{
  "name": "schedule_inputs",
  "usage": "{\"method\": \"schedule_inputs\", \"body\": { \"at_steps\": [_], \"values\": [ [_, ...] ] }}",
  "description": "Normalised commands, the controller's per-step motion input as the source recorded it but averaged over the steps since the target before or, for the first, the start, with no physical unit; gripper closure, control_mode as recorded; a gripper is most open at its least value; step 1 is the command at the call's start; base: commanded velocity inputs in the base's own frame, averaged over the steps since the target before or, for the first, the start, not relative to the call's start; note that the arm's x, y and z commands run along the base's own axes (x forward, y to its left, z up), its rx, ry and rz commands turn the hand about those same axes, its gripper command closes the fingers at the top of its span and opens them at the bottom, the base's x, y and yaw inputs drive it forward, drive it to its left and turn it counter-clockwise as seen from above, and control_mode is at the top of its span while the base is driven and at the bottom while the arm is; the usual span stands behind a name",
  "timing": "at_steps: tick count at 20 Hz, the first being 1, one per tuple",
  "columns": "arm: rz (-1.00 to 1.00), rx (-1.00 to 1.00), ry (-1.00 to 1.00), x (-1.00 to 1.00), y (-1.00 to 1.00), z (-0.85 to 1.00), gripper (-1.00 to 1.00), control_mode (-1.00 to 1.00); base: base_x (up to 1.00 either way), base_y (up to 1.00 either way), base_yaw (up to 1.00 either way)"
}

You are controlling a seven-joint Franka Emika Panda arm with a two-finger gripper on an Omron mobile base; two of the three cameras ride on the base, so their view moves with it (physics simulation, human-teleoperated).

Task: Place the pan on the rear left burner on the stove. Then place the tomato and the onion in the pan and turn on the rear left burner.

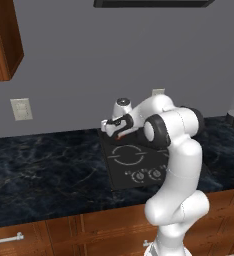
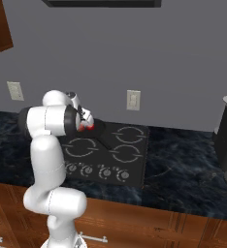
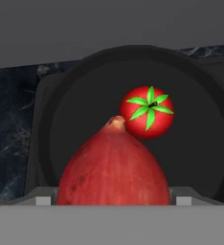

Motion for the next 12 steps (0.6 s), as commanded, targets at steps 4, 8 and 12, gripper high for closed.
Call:
{"method": "schedule_inputs", "body": {
  "at_steps": [4, 8, 12],
  "values": [
    [0.0, 0.0, -0.01, 0.0, 0.0, -0.15, 1.0, -1.0, 0.0, 0.0, 0.0],
    [0.0, 0.0, 0.0, 0.0, 0.0, -0.01, 1.0, -1.0, 0.0, 0.0, 0.0],
    [0.0, 0.0, 0.0, 0.0, 0.0, 0.0, 1.0, -1.0, 0.0, 0.0, 0.0]
  ]
}}
